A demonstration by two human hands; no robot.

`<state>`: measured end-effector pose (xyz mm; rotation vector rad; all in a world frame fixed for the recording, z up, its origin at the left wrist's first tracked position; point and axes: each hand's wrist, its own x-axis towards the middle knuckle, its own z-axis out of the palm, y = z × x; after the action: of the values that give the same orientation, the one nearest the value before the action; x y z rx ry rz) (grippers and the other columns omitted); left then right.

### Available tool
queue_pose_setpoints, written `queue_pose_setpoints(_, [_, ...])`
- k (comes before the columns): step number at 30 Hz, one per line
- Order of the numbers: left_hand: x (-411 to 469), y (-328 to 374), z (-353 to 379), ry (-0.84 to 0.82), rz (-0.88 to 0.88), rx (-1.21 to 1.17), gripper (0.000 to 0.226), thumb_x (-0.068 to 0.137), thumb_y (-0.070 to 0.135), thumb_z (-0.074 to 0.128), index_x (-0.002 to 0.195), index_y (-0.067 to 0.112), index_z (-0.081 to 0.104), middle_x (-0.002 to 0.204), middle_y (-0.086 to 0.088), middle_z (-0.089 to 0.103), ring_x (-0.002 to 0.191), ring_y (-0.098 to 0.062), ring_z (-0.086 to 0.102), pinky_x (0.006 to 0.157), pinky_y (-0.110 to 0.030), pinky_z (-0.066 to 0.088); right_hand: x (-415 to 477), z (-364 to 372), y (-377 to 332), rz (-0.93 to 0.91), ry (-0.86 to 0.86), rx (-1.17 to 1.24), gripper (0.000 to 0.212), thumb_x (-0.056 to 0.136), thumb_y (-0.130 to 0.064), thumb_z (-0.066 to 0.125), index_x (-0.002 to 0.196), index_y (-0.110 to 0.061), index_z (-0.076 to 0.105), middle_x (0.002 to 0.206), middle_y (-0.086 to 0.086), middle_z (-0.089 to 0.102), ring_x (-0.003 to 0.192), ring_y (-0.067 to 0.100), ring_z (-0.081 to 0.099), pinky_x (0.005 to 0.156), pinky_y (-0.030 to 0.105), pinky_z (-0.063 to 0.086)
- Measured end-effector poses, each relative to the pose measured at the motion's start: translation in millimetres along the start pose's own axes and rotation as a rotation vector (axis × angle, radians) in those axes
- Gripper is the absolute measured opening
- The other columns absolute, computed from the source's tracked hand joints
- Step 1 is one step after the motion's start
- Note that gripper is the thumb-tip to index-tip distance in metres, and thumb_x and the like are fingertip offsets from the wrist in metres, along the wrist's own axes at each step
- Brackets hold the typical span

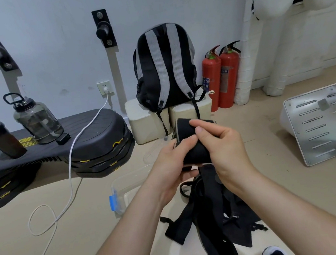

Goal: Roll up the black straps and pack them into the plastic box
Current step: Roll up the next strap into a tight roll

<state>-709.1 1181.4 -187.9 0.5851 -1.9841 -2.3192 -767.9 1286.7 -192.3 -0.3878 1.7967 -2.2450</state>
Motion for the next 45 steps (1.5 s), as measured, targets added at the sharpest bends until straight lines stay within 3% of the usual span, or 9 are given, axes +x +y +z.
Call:
queue_pose_setpoints(5, [-2,2,-4,-0.039,0.194,0.082,0.039,0.076,0.029,0.082,0.105,0.014,0.061,0.082,-0.002,0.071,0.07,-0.013,0.067,0.059,-0.023,0.051,4,-3,-11,0.101,0.009,0.21,0.02,0.099,-0.011,0.057,0.111,-0.015,0.074,0.1,0.012,0.077,0.091,0.028,0.074,0.068,0.035,0.059])
queue_pose_setpoints(11, [1,-1,4,0.055,0.266,0.122,0.032,0.077,0.039,0.071,0.1,0.019,0.062,0.075,0.0,0.068,0.056,-0.021,0.061,0.059,-0.036,0.045,1,0,-6,0.148,-0.021,0.272,0.022,0.101,-0.012,0.055,0.113,-0.01,0.072,0.103,0.024,0.073,0.082,0.033,0.068,0.046,0.025,0.049])
queue_pose_setpoints(17, [4,-5,19,0.147,0.019,-0.181,0.022,0.084,0.035,0.065,0.087,0.013,0.061,0.06,-0.004,0.056,0.043,-0.016,0.046,0.04,-0.022,0.033,-5,2,-7,0.016,0.012,0.046,0.02,0.098,-0.012,0.058,0.104,-0.018,0.077,0.094,0.011,0.076,0.082,0.021,0.07,0.054,0.028,0.053])
queue_pose_setpoints(21, [1,2,12,0.04,-0.229,-0.195,0.029,0.09,0.044,0.059,0.082,0.016,0.062,0.057,-0.002,0.055,0.039,-0.009,0.043,0.035,-0.017,0.033,-9,3,-1,-0.149,0.038,-0.151,0.019,0.095,-0.014,0.064,0.096,-0.026,0.078,0.096,-0.007,0.077,0.099,0.006,0.069,0.09,0.029,0.055])
queue_pose_setpoints(26, [1,2,5,0.079,0.014,0.097,0.037,0.091,0.05,0.062,0.111,0.018,0.062,0.089,0.001,0.073,0.071,-0.017,0.072,0.055,-0.024,0.049,-3,2,-4,-0.015,0.112,-0.002,0.016,0.096,-0.017,0.064,0.094,-0.023,0.079,0.093,-0.002,0.078,0.096,0.015,0.072,0.086,0.035,0.059])
queue_pose_setpoints(30, [-1,2,5,0.13,0.165,0.075,0.035,0.091,0.037,0.069,0.109,0.01,0.058,0.076,-0.001,0.062,0.05,-0.014,0.054,0.047,-0.025,0.044,-3,3,-4,0.059,0.088,0.041,0.017,0.097,-0.019,0.061,0.099,-0.015,0.078,0.091,0.008,0.078,0.092,0.026,0.074,0.077,0.038,0.062])
queue_pose_setpoints(34, [-1,3,10,0.215,0.072,0.005,0.023,0.092,0.039,0.064,0.086,0.018,0.055,0.054,0.006,0.051,0.041,-0.008,0.043,0.036,-0.019,0.028,-2,2,-4,0.047,-0.052,-0.063,0.022,0.099,-0.023,0.057,0.101,-0.015,0.078,0.099,0.006,0.077,0.1,0.023,0.071,0.092,0.044,0.057])
queue_pose_setpoints(39, [-3,2,10,0.151,-0.09,0.012,0.034,0.089,0.052,0.059,0.087,0.017,0.055,0.052,-0.004,0.049,0.033,-0.008,0.032,0.038,-0.02,0.025,-2,3,6,-0.052,0.004,-0.204,0.02,0.095,-0.035,0.063,0.087,-0.028,0.08,0.089,-0.001,0.078,0.096,0.019,0.072,0.092,0.047,0.056])
queue_pose_setpoints(45, [-7,4,0,0.066,0.054,0.123,0.025,0.091,0.046,0.064,0.103,0.024,0.064,0.083,0.005,0.071,0.07,-0.01,0.067,0.059,-0.024,0.048,2,-3,-5,0.144,-0.007,0.028,0.024,0.1,-0.027,0.058,0.094,-0.015,0.078,0.092,0.011,0.077,0.093,0.028,0.073,0.081,0.041,0.06])
